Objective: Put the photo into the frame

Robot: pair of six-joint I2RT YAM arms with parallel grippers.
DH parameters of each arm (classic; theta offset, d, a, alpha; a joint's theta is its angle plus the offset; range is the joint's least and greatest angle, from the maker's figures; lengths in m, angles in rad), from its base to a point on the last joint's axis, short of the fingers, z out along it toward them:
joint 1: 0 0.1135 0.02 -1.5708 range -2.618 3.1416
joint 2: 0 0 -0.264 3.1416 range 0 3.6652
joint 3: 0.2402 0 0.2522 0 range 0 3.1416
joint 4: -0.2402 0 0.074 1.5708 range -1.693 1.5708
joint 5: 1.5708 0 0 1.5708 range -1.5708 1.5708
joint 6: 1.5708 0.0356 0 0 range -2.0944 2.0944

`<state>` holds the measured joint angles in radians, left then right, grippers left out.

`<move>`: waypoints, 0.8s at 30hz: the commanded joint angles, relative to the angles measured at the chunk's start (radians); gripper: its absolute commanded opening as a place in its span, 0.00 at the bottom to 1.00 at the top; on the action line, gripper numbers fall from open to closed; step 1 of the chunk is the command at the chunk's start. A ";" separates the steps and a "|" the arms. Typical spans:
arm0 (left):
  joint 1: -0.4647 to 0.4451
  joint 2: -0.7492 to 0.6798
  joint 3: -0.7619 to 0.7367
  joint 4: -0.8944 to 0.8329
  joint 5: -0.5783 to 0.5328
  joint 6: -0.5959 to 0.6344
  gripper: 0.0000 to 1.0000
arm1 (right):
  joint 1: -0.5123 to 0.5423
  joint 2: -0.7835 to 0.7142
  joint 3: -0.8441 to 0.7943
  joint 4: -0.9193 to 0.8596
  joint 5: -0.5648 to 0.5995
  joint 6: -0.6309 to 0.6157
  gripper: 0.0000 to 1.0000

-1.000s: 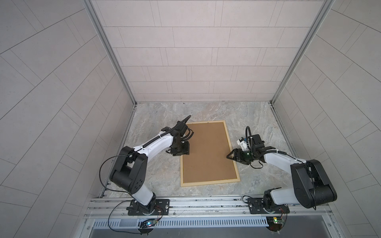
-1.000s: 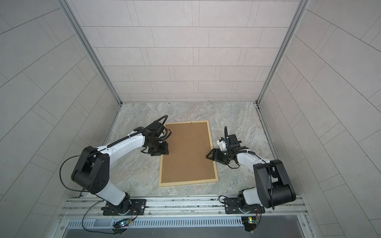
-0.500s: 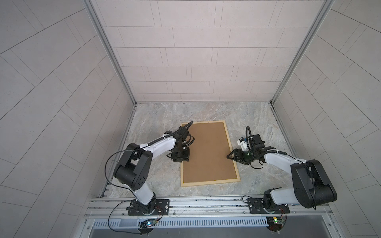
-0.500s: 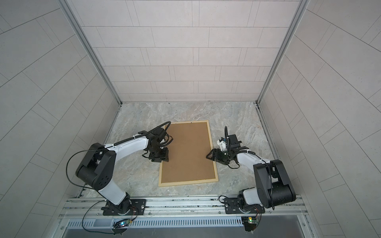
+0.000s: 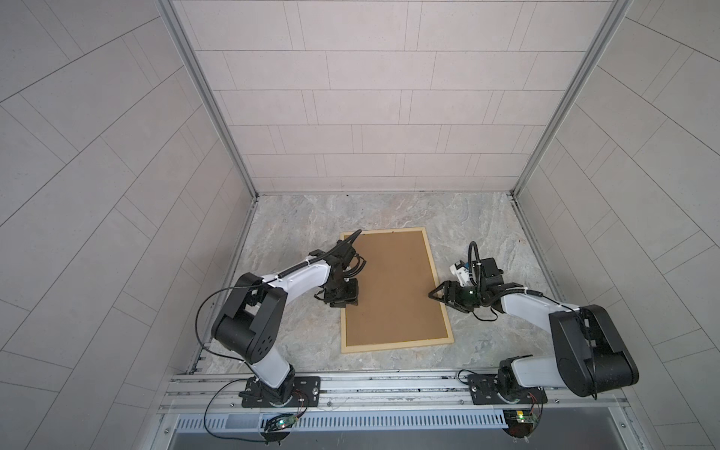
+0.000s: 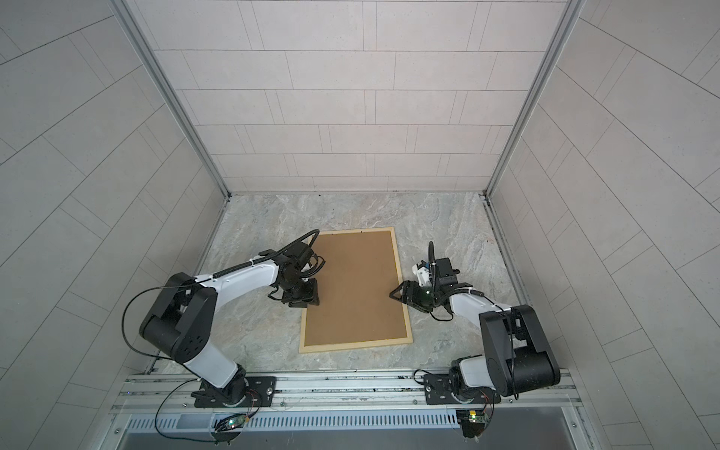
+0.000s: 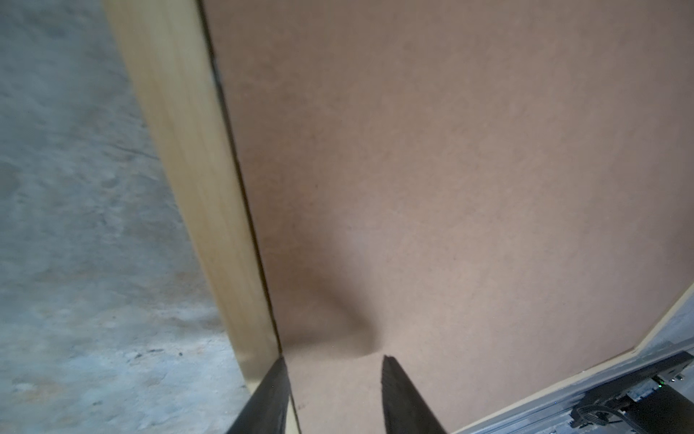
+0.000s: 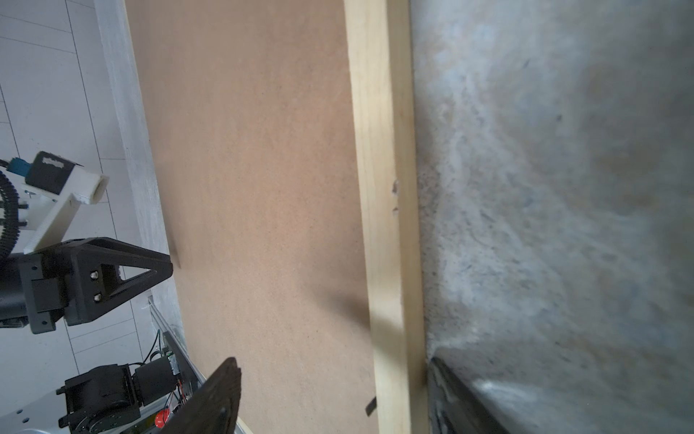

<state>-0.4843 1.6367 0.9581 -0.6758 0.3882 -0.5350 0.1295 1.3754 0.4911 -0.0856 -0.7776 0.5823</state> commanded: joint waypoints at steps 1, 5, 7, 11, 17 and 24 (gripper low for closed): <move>-0.064 0.006 -0.020 0.150 0.272 -0.036 0.42 | 0.042 0.044 -0.058 -0.050 -0.021 0.031 0.74; -0.082 -0.031 -0.033 0.212 0.295 -0.074 0.42 | 0.054 0.049 -0.057 -0.044 -0.013 0.040 0.74; -0.085 -0.038 -0.037 0.250 0.313 -0.101 0.42 | 0.060 0.051 -0.056 -0.042 -0.009 0.042 0.74; -0.096 -0.019 -0.036 0.200 0.231 -0.077 0.39 | 0.061 0.054 -0.057 -0.049 -0.001 0.038 0.74; -0.180 0.044 0.021 0.036 -0.032 0.002 0.37 | 0.068 0.054 -0.057 -0.054 0.012 0.036 0.74; -0.220 0.057 0.050 -0.001 -0.142 -0.020 0.39 | 0.076 0.031 -0.037 -0.111 0.043 0.012 0.74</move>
<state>-0.6598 1.6619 0.9985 -0.7361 0.1452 -0.5610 0.1539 1.3628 0.4938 -0.0578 -0.6888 0.5949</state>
